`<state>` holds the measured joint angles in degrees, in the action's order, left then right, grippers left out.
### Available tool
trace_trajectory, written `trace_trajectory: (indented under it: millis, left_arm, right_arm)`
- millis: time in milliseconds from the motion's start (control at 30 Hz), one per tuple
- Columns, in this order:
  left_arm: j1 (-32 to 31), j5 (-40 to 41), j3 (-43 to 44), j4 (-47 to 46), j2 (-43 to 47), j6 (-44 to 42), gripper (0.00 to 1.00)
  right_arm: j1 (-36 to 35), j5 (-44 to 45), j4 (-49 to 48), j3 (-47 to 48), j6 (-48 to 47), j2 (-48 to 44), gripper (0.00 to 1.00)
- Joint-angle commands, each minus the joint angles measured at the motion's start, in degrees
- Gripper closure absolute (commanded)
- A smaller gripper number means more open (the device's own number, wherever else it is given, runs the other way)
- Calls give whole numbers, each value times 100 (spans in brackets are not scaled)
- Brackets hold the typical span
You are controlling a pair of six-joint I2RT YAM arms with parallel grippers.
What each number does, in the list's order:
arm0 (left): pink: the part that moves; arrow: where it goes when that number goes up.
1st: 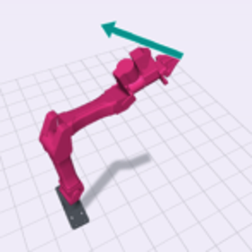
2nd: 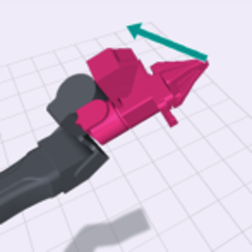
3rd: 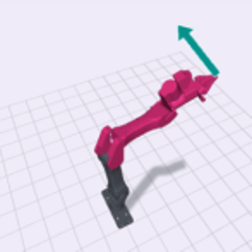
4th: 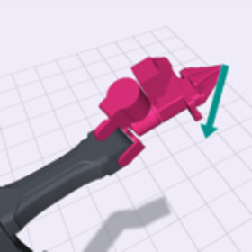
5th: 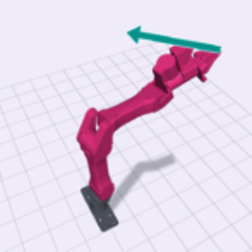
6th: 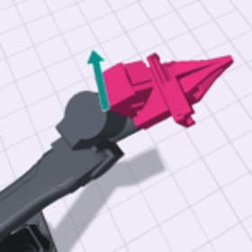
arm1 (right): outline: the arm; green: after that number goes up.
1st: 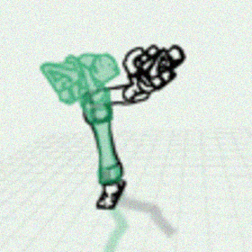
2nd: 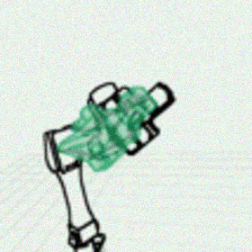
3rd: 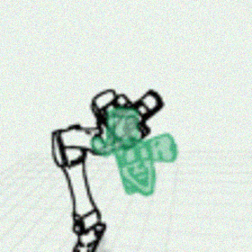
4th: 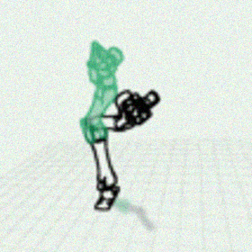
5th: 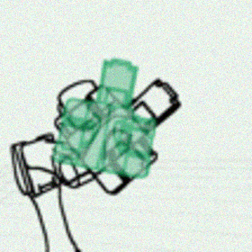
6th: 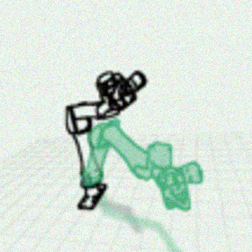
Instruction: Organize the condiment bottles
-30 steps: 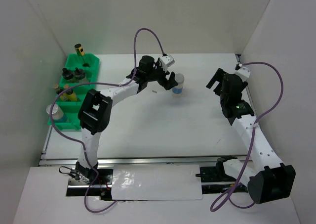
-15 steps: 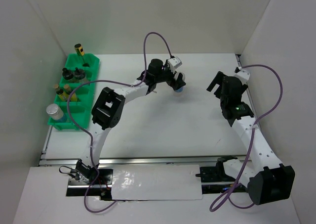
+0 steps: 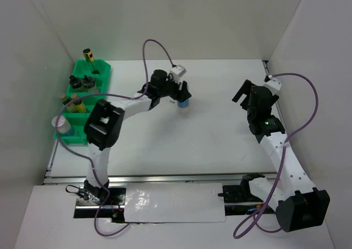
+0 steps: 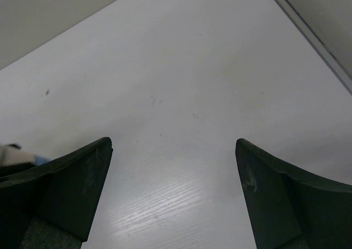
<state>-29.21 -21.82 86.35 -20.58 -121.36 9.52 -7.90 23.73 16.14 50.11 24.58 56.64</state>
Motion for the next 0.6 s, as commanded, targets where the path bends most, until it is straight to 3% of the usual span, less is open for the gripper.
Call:
trace_trajectory:
  millis: [0, 167, 300, 333, 467, 567]
  left_arm:
    - [582, 686, -817, -230, 2118, 340, 54]
    - [855, 1837, -1138, 1858, 3960, 24, 53]
    - [1250, 3594, -1172, 3362, 4901, 532, 52]
    - [1408, 4146, -1260, 3576, 5077, 690, 52]
    - [2523, 4800, -1892, 4202, 5982, 1385, 52]
    - [2981, 5334, -2402, 4272, 6484, 1709, 52]
  right_arm:
    - [34, 124, 21, -27, 38, -250, 0]
    - [87, -219, -50, -133, 38, -189, 0]
    - [87, -544, -190, -186, 91, -127, 0]
    - [87, -649, -260, -238, 143, -127, 0]
    - [87, -703, -313, -238, 144, -74, 0]
    - [87, -703, -313, -238, 144, -22, 0]
